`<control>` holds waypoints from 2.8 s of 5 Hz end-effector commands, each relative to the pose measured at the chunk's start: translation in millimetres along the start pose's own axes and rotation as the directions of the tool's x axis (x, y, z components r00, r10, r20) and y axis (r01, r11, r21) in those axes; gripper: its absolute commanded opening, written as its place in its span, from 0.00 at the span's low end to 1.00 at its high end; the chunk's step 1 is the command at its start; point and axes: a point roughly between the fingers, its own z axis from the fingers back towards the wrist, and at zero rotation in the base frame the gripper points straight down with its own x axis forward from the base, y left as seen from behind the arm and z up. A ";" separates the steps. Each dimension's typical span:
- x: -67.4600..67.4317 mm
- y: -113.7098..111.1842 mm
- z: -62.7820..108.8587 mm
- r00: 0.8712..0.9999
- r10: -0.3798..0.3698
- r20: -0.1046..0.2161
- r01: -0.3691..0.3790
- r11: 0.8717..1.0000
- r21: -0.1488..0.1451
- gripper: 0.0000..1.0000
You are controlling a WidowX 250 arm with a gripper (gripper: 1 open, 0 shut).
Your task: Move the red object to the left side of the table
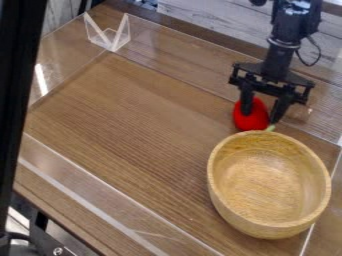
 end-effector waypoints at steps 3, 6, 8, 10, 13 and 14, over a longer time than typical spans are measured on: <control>11.2 -0.7 3.2 0.999 -0.013 0.046 0.014 1.000 -0.017 1.00; 0.2 5.5 -6.8 0.992 0.107 0.063 -0.105 0.994 -0.040 0.00; 3.0 -11.3 3.6 0.994 0.066 0.082 -0.064 0.997 -0.034 0.00; 3.8 -20.5 25.5 0.994 0.037 0.101 -0.034 0.999 -0.031 1.00; 7.9 2.0 36.9 0.987 0.116 0.114 -0.108 0.992 -0.068 0.00; 8.0 10.3 54.7 0.979 0.149 0.139 -0.136 0.986 -0.100 0.00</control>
